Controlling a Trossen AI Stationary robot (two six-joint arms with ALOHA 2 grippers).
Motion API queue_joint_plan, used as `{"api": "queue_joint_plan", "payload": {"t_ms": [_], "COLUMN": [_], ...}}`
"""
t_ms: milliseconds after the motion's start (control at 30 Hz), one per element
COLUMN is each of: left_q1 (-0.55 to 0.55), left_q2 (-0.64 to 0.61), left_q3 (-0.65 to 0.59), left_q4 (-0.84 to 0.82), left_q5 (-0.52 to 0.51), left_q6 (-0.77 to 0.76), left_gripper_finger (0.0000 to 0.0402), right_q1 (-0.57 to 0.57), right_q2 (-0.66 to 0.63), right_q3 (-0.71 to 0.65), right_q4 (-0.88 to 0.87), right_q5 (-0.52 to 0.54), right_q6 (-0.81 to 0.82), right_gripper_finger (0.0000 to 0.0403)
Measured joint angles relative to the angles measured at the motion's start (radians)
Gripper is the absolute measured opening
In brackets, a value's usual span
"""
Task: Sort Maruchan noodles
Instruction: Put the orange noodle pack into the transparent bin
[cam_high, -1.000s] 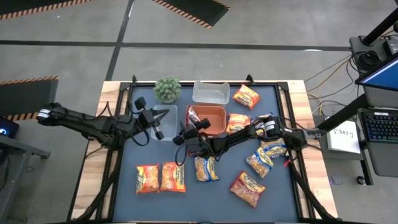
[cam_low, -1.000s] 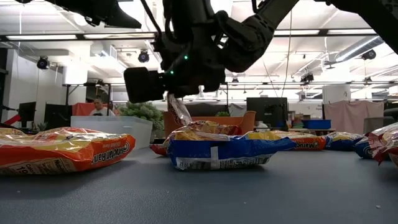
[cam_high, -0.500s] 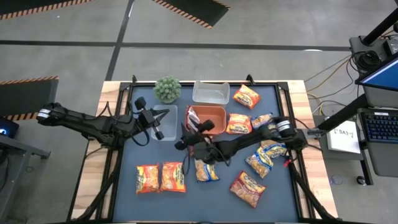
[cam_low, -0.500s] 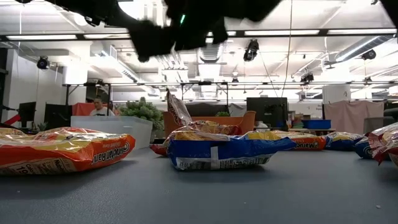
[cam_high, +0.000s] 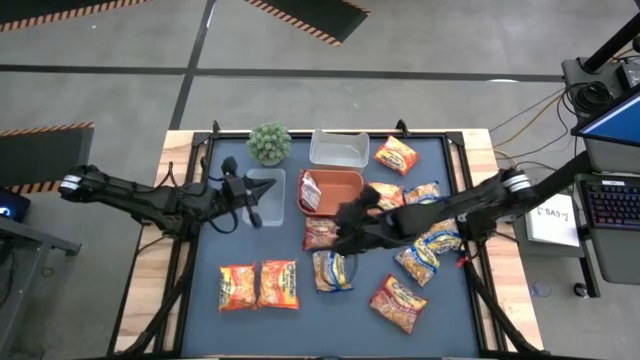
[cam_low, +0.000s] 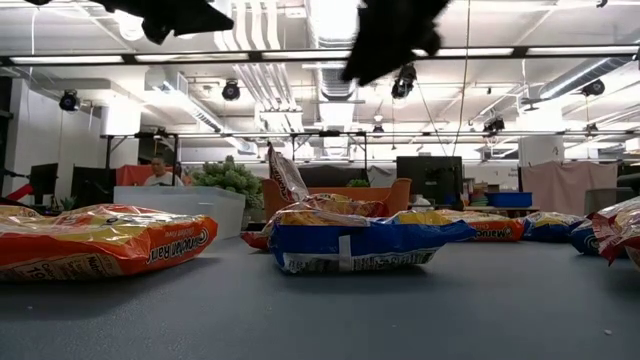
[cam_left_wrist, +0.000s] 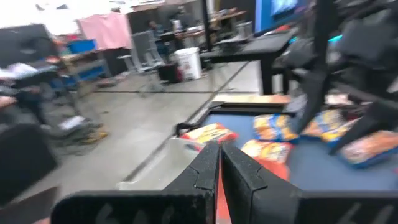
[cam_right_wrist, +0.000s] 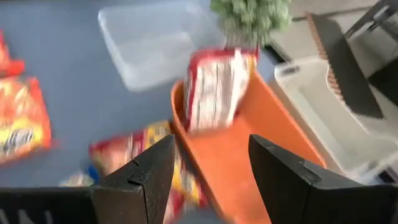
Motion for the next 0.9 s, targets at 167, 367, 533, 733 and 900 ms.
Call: {"api": "queue_joint_plan", "payload": {"t_ms": [167,367,533,733,900], "left_q1": [0.0,-0.013,-0.033,-0.039,-0.042], "left_q2": [0.004,0.074,0.171,0.307,0.427], "left_q3": [0.0,0.0,0.0,0.053,0.175], "left_q4": [-0.001,-0.002,-0.004,-0.006,-0.134], "left_q5": [0.128,0.271,0.373,0.553,0.672], "left_q6": [-0.139,-0.324,-0.497,-0.639,-0.672], "left_gripper_finger": [0.0,0.0,0.0,0.0,0.0], "right_q1": [0.009,0.009,0.008,0.007,-0.001], "right_q2": [-0.135,-0.317,-0.487,-0.681,-0.809], "right_q3": [-0.158,-0.333,-0.478,-0.623,-0.684], "right_q4": [-0.003,0.018,0.193,0.495,0.655], "right_q5": [-0.093,-0.122,-0.121,-0.151,-0.285], "right_q6": [0.011,-0.068,-0.22,-0.457,-0.577], "right_gripper_finger": [0.0194,0.0194,0.0194,0.0194,0.0194]}}
